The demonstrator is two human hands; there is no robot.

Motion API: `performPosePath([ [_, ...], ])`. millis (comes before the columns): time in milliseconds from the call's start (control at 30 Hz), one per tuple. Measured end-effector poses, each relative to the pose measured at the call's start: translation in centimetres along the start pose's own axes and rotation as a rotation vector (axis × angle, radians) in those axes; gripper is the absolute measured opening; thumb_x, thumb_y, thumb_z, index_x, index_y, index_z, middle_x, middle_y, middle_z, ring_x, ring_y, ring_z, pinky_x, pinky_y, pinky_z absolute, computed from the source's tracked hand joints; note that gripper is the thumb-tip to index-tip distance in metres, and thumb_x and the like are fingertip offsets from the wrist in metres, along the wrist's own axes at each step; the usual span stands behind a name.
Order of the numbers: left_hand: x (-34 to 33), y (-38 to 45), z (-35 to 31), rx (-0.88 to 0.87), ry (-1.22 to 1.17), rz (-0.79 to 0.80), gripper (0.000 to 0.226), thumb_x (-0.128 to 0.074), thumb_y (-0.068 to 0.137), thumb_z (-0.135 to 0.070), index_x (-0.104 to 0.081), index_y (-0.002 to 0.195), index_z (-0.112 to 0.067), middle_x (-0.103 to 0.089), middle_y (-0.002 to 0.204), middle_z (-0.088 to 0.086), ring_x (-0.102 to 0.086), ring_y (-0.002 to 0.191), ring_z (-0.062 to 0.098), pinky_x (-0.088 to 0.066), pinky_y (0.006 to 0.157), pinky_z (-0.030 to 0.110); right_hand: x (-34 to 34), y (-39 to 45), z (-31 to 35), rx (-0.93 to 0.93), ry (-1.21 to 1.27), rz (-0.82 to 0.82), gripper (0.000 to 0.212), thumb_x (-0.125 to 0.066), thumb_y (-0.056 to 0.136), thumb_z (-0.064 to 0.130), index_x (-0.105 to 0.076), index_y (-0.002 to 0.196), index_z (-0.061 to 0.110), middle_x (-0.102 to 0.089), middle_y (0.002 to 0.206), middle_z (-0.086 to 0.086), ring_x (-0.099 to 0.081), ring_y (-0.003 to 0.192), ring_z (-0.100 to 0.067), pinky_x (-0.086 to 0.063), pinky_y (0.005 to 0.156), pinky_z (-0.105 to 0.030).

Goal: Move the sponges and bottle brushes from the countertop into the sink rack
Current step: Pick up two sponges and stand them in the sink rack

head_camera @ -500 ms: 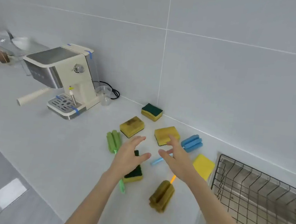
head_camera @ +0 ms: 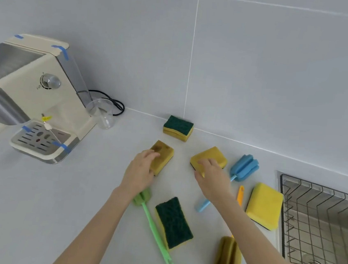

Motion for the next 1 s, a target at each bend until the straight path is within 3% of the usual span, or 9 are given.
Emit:
performPosePath([
  [200,-1.9,2.5,1.6,-0.057,0.164,0.069,0.054,-0.050,0.075,0.008,-0.048,0.124,-0.014,-0.041,0.139,0.009,-0.034,0.128,0.029,-0.036,0.105,0.040,-1.9,2.0,-0.6,-0.143,-0.215,-0.043,0.017,-0.050,0.091,0.024,-0.045,0.099,0.009,-0.047,0.106,-0.012,-0.054,0.087,-0.031,-0.040,0.059,-0.035],
  [333,-2.6,3.3,2.3,-0.050,0.160,0.072,0.052,-0.051,0.074,0.009,-0.050,0.119,-0.018,-0.042,0.136,0.008,-0.044,0.115,0.033,-0.043,0.096,0.042,-3.0,2.3,-1.3,-0.160,-0.234,-0.098,0.014,-0.051,0.091,0.020,-0.044,0.098,0.010,-0.046,0.107,-0.012,-0.055,0.082,-0.031,-0.038,0.055,-0.034],
  [433,-2.7,3.6,2.7,-0.037,0.122,0.083,0.051,-0.055,0.074,0.009,-0.052,0.115,-0.019,-0.043,0.133,0.007,-0.048,0.108,0.032,-0.048,0.088,0.043,-3.4,2.5,-1.5,-0.150,-0.250,-0.109,0.009,-0.049,0.092,0.015,-0.044,0.097,0.010,-0.045,0.108,-0.013,-0.053,0.083,-0.031,-0.040,0.055,-0.034],
  [700,-2.0,3.4,2.4,-0.049,0.095,0.050,0.052,-0.059,0.074,0.009,-0.055,0.118,-0.017,-0.047,0.129,0.009,-0.048,0.110,0.030,-0.045,0.094,0.041,-2.3,2.9,-2.0,-0.097,-0.146,-0.122,0.005,-0.047,0.090,0.001,-0.048,0.091,0.006,-0.047,0.106,-0.016,-0.053,0.081,-0.034,-0.039,0.058,-0.035],
  [833,-1.2,3.0,-0.3,-0.089,0.017,-0.065,0.047,-0.065,0.074,0.005,-0.057,0.117,-0.013,-0.054,0.122,0.011,-0.052,0.109,0.029,-0.042,0.097,0.036,0.0,1.7,-2.3,0.013,-0.093,-0.158,0.008,-0.047,0.091,0.005,-0.053,0.097,0.005,-0.050,0.109,-0.013,-0.056,0.085,-0.036,-0.051,0.066,-0.043],
  [1000,-1.8,1.8,-5.5,-0.179,-0.041,-0.114,0.046,-0.070,0.072,0.001,-0.059,0.115,-0.011,-0.058,0.121,0.012,-0.055,0.109,0.028,-0.043,0.097,0.037,3.7,-1.7,-4.0,0.143,0.080,-0.265,0.011,-0.055,0.087,0.001,-0.058,0.098,0.004,-0.054,0.114,-0.011,-0.059,0.086,-0.031,-0.054,0.069,-0.043],
])
Point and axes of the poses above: each hand's wrist, its own y-axis towards the middle knuckle, its own x-axis out of the back of the hand, z = x × y, the point moved 7 cm from there along y, towards the middle knuckle
